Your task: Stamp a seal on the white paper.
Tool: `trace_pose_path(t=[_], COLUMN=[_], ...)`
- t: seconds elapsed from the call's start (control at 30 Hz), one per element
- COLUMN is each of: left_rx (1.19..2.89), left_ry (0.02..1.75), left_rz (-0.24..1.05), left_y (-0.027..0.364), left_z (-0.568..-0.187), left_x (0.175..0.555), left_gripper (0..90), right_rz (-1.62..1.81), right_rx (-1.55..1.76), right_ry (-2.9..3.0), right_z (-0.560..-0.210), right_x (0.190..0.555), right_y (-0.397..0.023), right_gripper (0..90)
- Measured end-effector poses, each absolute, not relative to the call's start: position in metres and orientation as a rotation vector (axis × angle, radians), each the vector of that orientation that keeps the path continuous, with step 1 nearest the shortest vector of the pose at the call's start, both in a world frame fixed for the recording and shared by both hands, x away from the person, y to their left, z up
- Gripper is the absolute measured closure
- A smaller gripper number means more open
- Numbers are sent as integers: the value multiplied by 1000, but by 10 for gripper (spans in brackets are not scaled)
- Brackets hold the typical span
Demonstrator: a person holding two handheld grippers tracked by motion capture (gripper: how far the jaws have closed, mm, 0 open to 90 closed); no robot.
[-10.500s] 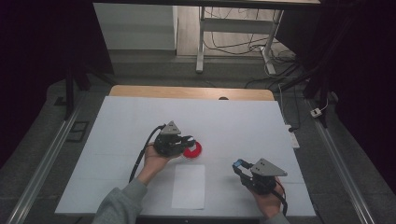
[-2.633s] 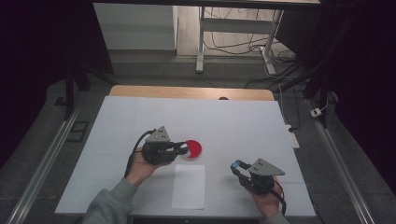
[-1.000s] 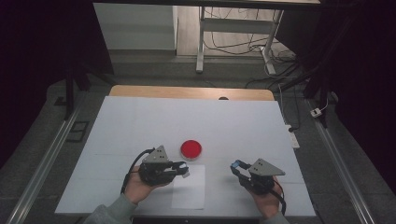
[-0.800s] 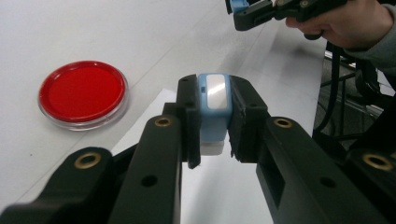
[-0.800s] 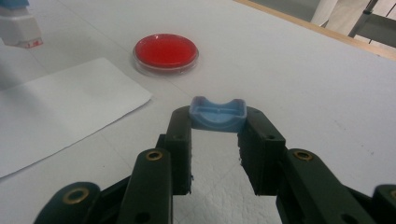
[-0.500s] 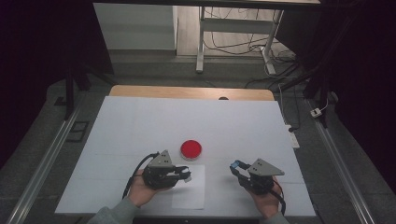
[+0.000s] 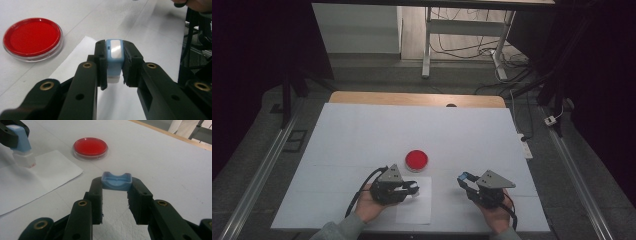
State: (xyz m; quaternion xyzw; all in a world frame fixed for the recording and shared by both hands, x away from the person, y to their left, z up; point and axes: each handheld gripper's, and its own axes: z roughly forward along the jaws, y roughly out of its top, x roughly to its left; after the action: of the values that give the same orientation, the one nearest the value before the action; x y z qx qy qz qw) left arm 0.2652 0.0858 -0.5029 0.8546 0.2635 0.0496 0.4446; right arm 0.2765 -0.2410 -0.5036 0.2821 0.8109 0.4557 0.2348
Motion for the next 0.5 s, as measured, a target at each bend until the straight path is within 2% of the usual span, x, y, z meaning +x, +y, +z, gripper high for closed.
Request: trace_pose_path(t=[0.5], left_rx=[2144], left_ry=[651], left_rz=[127], left_y=[80], left_z=[-512], left_x=[268], left_gripper=[758], right_rz=[1253], right_rx=[776], right_ry=[2226], right_z=[-504], right_x=[277], right_y=[-241], right_gripper=[656])
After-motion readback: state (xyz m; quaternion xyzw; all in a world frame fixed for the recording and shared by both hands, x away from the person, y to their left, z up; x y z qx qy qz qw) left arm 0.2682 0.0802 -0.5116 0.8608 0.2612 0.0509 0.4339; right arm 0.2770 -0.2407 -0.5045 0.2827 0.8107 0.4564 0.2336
